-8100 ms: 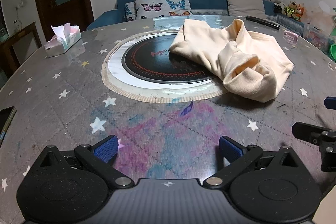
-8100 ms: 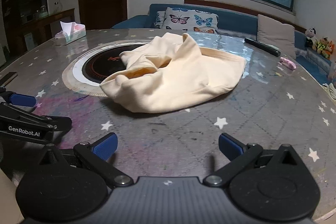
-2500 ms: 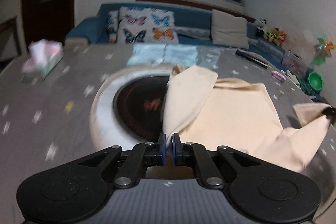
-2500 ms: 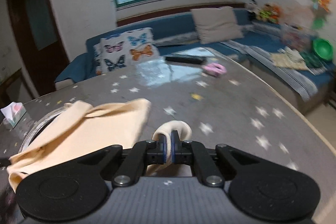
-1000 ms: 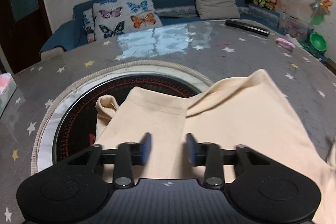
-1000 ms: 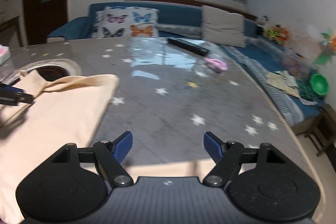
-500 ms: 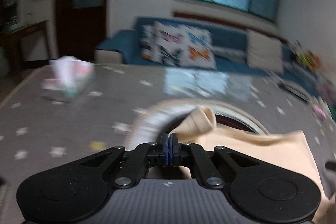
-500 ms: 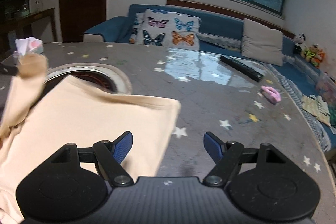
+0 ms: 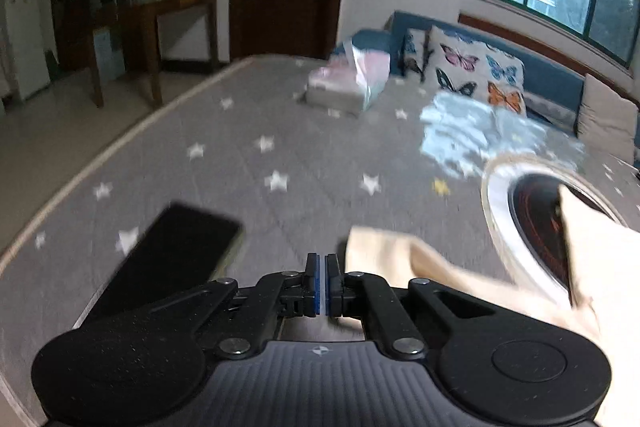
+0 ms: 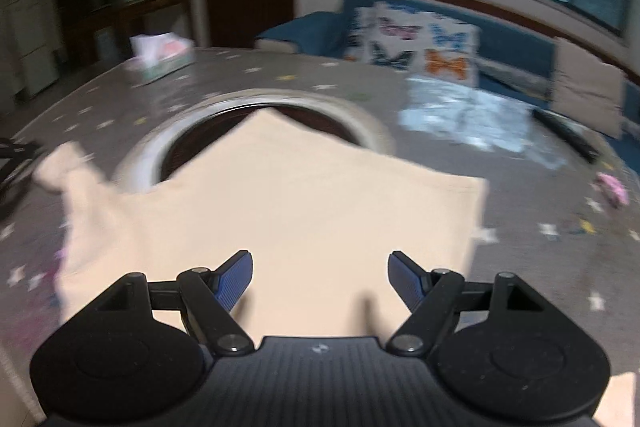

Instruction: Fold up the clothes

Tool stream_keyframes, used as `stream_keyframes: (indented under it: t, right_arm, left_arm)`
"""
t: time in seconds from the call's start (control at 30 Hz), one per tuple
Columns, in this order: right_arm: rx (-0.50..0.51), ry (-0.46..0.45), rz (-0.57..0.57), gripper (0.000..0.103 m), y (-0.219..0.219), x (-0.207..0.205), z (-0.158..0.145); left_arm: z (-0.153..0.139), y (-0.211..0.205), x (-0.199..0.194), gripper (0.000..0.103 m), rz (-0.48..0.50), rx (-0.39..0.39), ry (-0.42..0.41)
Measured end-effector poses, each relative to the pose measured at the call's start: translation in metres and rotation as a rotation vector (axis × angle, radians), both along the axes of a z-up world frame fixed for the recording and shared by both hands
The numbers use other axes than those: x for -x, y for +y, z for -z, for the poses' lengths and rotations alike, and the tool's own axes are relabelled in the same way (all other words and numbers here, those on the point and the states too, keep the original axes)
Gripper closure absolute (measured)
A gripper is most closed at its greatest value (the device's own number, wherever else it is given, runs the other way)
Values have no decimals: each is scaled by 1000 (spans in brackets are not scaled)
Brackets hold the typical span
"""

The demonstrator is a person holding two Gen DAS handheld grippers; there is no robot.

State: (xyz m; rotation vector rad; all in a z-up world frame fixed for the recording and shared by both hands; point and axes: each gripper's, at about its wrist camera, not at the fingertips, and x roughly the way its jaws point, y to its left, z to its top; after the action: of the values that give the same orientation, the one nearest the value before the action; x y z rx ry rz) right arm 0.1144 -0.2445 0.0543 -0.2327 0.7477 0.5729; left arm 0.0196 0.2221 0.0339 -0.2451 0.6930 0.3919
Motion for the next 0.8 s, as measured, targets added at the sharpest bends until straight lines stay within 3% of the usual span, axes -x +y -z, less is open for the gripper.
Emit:
stream_keyframes:
  t: [0.33, 0.47, 0.63, 0.73, 0.8]
  right_arm:
    - [7, 56, -231, 32, 54, 46, 1]
    - [7, 66, -274, 35, 65, 53, 4]
    - [13, 58, -330, 40, 79, 63, 3]
    - [13, 48, -374, 45, 92, 69, 4]
    - [14, 43, -403, 48, 102, 72, 6]
  left_arm:
    - [-1, 2, 8, 96, 48, 17, -18]
    - [-7, -8, -4, 83, 86, 45, -27]
    - [-11, -19, -31, 69, 87, 172, -10]
    - [-9, -29, -53, 60, 62, 180, 39]
    - [-5, -34, -64, 60, 42, 175, 75]
